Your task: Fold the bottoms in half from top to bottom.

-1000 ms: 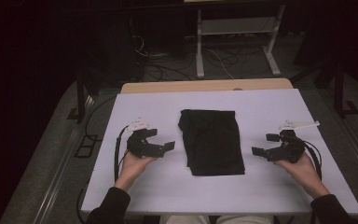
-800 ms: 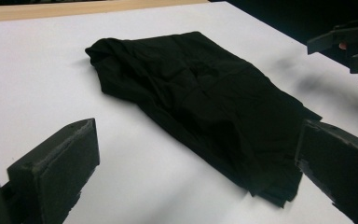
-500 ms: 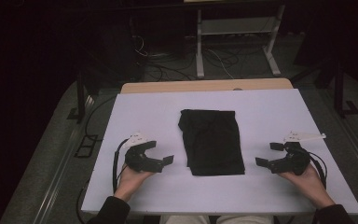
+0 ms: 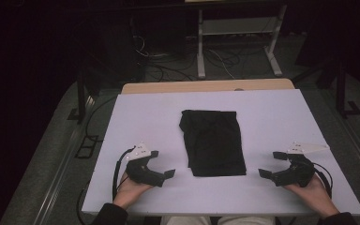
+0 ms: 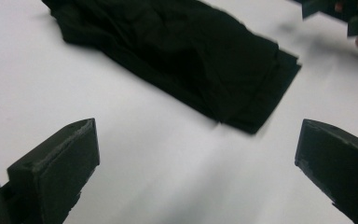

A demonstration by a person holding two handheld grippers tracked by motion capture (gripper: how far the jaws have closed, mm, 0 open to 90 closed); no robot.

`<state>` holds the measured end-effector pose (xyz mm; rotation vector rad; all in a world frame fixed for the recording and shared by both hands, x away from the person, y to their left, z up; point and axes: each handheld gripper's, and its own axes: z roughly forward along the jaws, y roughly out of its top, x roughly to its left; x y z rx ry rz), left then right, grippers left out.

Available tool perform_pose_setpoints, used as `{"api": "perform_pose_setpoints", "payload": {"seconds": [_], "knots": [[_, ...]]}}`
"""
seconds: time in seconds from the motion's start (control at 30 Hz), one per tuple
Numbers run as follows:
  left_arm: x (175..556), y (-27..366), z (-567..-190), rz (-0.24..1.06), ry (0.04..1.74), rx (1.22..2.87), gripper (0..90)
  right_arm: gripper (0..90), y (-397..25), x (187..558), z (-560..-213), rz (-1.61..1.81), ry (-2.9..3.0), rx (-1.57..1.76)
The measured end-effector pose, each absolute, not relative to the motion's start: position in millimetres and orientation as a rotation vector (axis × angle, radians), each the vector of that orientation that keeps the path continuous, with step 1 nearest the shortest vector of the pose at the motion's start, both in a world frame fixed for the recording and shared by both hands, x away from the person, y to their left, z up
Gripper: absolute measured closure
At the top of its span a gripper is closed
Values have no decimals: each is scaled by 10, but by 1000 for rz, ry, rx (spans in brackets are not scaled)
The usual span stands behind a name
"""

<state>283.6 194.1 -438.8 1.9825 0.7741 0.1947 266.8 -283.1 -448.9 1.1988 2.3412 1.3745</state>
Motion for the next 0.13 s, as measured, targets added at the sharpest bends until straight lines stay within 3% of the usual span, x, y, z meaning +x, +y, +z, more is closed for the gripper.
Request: {"api": "perform_pose_setpoints", "payload": {"seconds": [0.13], "knots": [[2839, 1909, -4421, 175, 759, 2021, 0, 0, -2823, 2663, -4510, 1349, 2360, 1185]]}}
